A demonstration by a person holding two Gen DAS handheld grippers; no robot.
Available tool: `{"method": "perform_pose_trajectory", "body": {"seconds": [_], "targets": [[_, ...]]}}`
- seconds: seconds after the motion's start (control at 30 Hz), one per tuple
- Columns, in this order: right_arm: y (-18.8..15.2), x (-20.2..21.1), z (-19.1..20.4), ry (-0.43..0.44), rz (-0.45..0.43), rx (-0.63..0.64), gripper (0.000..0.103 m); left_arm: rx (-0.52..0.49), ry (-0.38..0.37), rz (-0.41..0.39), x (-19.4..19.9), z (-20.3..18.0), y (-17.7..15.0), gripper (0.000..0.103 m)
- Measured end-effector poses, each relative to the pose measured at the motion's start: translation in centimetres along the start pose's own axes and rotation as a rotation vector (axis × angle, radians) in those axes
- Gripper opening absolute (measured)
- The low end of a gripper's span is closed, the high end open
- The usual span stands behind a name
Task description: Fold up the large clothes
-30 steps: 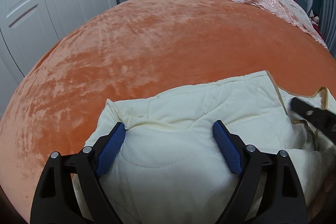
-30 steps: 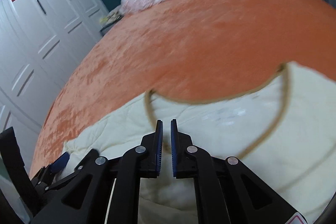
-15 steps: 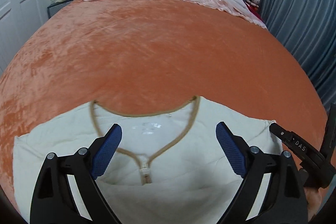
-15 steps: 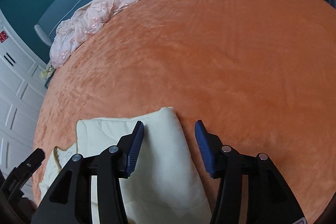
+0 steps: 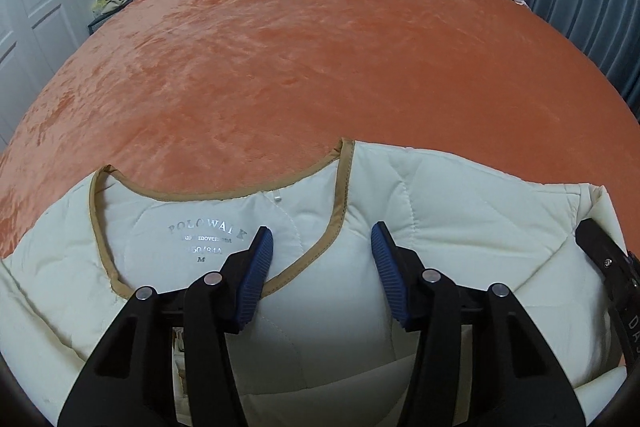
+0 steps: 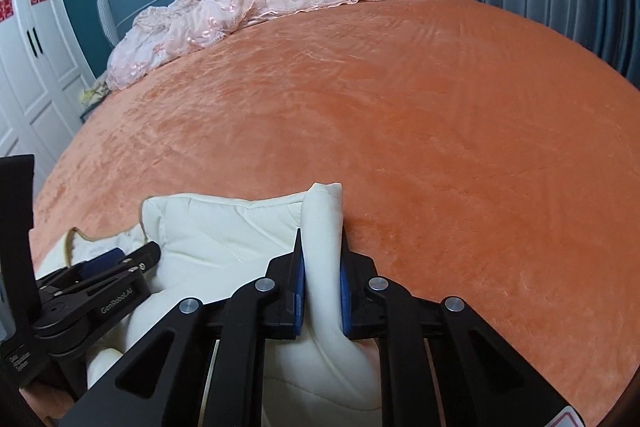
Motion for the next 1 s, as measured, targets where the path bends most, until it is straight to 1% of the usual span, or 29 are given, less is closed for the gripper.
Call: {"method": "perform_pose_trajectory", "body": {"seconds": [0.13,0.23,0.4,0.5,0.57,0.63,0.7,0.73,0.77,0.8,0.83,0.87,0.9,0.93,1.0], "targets": [[-0.2,-0.4,-0.3,-0.024,0.0,0.015,0.012,0.017,-0.004,-0.025,-0.3,0.3,0.0,0.051],[-0.4,-0.7,-0.6,-0.031,-0.003,0.015,0.013,0.011,0.011,-0.039,-0.3,0.0,-0.2,0.052],[-0.7,-1.0,-0.8,-0.035,-0.006,0.013,0.014,0.01,0.022,-0.055,-0.4,0.0,-0.3,0.052],[-0.9,-1.3,-1.1,-0.033,0.0,0.003,0.016,0.011,0.026,-0.064,-0.4,-0.1,-0.4,0.052],[-0.9,-1.7,-1.3,-0.031,0.009,-0.013,0.02,0.01,0.032,-0.064,-0.4,-0.2,-0.4,0.053],[-0.7,-1.9,-1.5,-0.023,0.018,-0.03,0.021,0.007,0.043,-0.059,-0.2,-0.2,-0.3,0.055],[-0.4,-2.0,-1.4,-0.026,0.041,-0.03,0.022,0.015,0.053,-0.033,0.3,0.2,-0.1,0.061],[-0.1,-1.9,-1.3,-0.028,0.06,-0.03,0.022,0.017,0.063,-0.016,0.9,0.5,0.1,0.061],[0.4,-1.4,-1.3,-0.035,0.075,-0.03,0.021,0.016,0.094,-0.013,2.1,1.1,0.1,0.061],[0.9,-0.3,-1.2,-0.054,0.067,-0.036,0.021,0.011,0.114,-0.03,3.7,1.7,-0.1,0.06],[1.4,1.9,-1.0,-0.061,0.007,-0.035,0.021,-0.002,0.126,-0.052,5.5,2.4,-0.4,0.06],[1.5,4.3,-0.5,-0.037,-0.057,-0.022,0.022,-0.019,0.131,-0.063,7.0,3.2,-1.0,0.06],[1.3,6.4,0.3,0.001,-0.094,0.007,0.023,-0.028,0.142,-0.064,8.3,4.1,-1.8,0.061],[0.7,8.0,1.3,0.041,-0.104,0.045,0.023,-0.025,0.153,-0.056,9.2,5.3,-2.8,0.061],[-1.3,9.7,3.4,0.096,-0.073,0.125,0.023,0.022,0.149,-0.026,10.4,8.0,-5.1,0.06]]}}
Point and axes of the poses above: each gripper's, at about its wrist camera, not at the fingertips, and x roughly against the way its jaws point, z to its left, y to its top, the point moved 3 cm from there along -x, roughly the way its jaws point, and after that the axes turned 15 degrees about -x, right-handed, at the moved point
